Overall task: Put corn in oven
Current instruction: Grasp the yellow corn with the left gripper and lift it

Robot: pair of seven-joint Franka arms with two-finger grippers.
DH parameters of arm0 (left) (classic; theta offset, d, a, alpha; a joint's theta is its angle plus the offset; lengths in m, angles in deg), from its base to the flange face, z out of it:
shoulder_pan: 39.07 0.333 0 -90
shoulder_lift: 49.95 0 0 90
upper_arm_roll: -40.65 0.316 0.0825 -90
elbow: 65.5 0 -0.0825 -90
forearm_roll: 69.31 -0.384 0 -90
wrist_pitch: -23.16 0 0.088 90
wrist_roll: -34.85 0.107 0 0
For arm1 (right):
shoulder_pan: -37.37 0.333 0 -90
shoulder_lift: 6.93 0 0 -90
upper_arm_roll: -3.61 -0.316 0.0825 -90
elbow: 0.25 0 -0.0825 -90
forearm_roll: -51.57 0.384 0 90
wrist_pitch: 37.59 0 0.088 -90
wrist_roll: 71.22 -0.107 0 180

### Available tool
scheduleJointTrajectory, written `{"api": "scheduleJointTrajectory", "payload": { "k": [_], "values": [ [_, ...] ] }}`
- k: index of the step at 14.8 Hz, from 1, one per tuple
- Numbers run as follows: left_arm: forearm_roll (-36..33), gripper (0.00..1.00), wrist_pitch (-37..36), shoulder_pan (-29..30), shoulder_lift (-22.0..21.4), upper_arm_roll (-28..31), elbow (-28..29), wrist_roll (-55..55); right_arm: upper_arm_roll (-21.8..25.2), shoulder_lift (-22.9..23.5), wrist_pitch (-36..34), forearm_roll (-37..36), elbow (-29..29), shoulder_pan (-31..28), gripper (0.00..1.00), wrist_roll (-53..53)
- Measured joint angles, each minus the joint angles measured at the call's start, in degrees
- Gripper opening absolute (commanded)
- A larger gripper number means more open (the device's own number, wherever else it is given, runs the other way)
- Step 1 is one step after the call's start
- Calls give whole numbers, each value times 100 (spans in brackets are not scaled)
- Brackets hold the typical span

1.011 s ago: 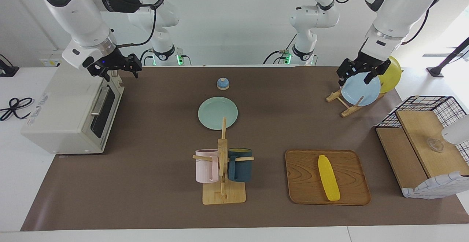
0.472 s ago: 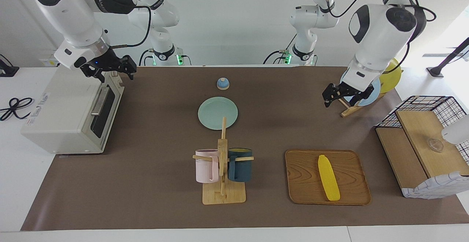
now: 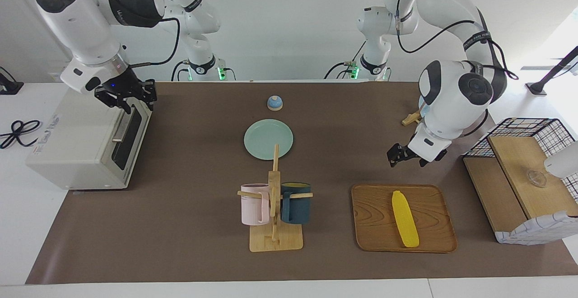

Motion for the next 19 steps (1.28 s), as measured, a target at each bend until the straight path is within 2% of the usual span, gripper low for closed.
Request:
{"api": "scheduleJointTrajectory", "payload": {
  "k": [2, 5, 8, 14, 19],
  "values": [
    [0, 100, 39, 60, 412, -2, -409, 290, 1, -74, 286, -27, -266, -9, 0, 0],
    [2, 100, 438, 231, 708, -4, -625, 589, 7, -91, 626, -236, -510, -68, 0, 0],
    [9, 100, 688, 264, 851, -49, -635, 646, 13, -108, 657, -365, -592, -225, 0, 0],
    [14, 100, 905, 250, 1076, -177, -639, 646, 24, -113, 1161, -394, -1052, -816, 0, 349],
    [14, 100, 1070, 249, 1198, -179, -641, 648, 3, -115, 1208, -394, -1156, -849, 0, 361]
  ]
}}
